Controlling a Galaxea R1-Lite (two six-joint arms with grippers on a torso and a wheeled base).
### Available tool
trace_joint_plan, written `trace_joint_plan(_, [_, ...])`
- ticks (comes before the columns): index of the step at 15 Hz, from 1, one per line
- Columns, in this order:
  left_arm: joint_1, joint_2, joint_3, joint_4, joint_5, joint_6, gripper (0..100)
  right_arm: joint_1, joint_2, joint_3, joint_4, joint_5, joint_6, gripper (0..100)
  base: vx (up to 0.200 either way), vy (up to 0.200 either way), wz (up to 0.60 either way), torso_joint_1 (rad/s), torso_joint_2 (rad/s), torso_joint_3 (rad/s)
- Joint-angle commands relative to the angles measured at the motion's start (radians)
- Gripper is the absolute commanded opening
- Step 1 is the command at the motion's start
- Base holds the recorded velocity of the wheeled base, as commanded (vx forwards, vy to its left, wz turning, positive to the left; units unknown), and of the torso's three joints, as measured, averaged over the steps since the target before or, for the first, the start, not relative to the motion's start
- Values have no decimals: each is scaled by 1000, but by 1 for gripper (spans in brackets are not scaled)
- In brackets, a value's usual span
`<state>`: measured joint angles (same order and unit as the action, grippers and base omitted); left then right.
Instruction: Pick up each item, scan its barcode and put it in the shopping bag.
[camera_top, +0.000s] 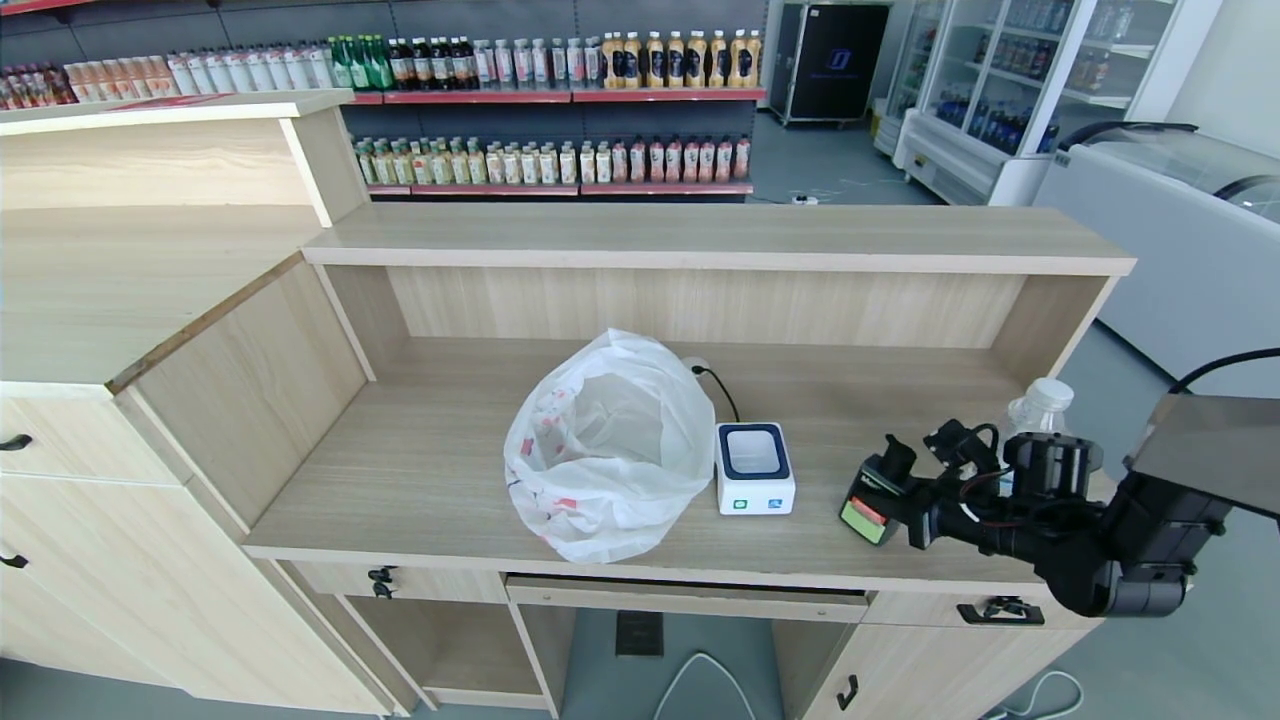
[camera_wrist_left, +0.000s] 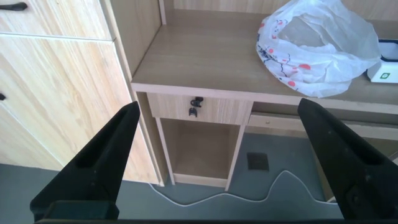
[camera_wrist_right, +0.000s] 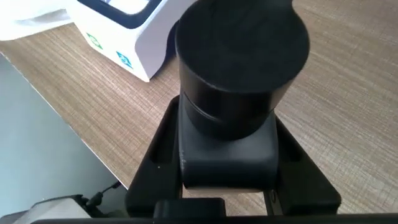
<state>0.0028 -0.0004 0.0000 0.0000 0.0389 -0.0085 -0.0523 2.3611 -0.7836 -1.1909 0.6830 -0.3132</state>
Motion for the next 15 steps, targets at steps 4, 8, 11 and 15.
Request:
trace_joint_plan(4, [0, 0, 0, 0, 1, -1, 100, -11, -510, 104, 16, 3, -104, 0, 0, 0, 0, 0, 0, 0])
trace_joint_plan(8, [0, 0, 0, 0, 1, -1, 100, -1, -784, 138, 117, 4, -529, 0, 0, 0, 0, 0, 0, 0])
trace_joint_plan(11, [0, 0, 0, 0, 1, -1, 100, 5, -925, 201, 154, 23, -891, 0, 0, 0, 0, 0, 0, 0])
trace_joint_plan(15, [0, 0, 0, 0, 1, -1, 100, 2, -1131, 262, 240, 188, -1339, 0, 0, 0, 0, 0, 0, 0])
